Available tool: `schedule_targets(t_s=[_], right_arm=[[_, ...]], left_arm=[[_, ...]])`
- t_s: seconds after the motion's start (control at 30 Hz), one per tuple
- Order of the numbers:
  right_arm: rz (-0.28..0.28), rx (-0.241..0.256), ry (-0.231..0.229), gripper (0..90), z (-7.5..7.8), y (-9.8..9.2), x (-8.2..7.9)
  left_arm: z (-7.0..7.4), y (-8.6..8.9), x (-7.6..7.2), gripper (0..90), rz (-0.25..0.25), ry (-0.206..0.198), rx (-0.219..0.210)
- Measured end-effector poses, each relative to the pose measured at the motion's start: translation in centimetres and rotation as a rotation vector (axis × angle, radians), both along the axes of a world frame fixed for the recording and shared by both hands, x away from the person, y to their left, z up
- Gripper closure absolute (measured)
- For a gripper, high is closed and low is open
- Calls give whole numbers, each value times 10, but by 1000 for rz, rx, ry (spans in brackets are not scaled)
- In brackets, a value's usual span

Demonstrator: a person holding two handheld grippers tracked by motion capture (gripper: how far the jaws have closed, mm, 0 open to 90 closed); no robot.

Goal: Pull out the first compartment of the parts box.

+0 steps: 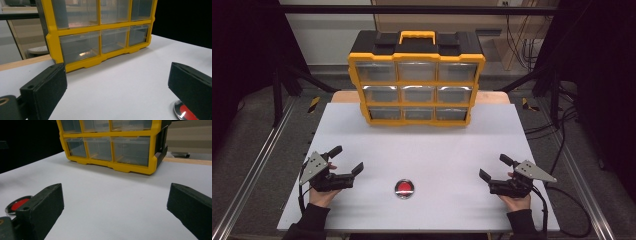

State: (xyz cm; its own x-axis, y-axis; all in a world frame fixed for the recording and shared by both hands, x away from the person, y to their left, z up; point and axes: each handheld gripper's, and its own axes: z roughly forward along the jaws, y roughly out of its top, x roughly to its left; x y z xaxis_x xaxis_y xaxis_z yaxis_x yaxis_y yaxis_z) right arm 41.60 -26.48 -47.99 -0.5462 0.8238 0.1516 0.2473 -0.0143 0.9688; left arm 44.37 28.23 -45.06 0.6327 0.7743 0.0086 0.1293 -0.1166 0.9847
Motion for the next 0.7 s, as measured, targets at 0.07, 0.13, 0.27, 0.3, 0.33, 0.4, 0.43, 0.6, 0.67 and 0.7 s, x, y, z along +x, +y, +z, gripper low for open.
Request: schedule_targets(t_s=[0.07,0.13,0.27,0.3,0.33,0.4,0.43,0.6,0.67,0.7], right_arm=[[-2,-1,2,14,0,0,0],[-1,-4,2,13,0,0,0],[-2,-5,1,13,0,0,0],[-3,-4,2,13,0,0,1],[-3,-4,1,13,0,0,1],[-3,-6,1,13,0,0,1],[-3,-6,1,13,0,0,1],[-1,2,5,13,0,1,1],[-2,-5,7,13,-1,1,1],[-2,-5,7,13,-1,1,1]], left_arm=[[3,-1,2,17,-2,-2,9],[6,-2,4,18,-8,-5,18],[14,-5,7,22,-31,-18,43],[14,-5,7,24,-31,-18,43],[15,-5,8,26,-35,-23,52],[20,-6,10,26,-52,-31,80],[21,-7,11,25,-54,-33,92],[28,-10,12,26,-59,-58,127],[32,-12,13,26,-63,-86,152],[34,-13,13,26,-69,-79,159]])
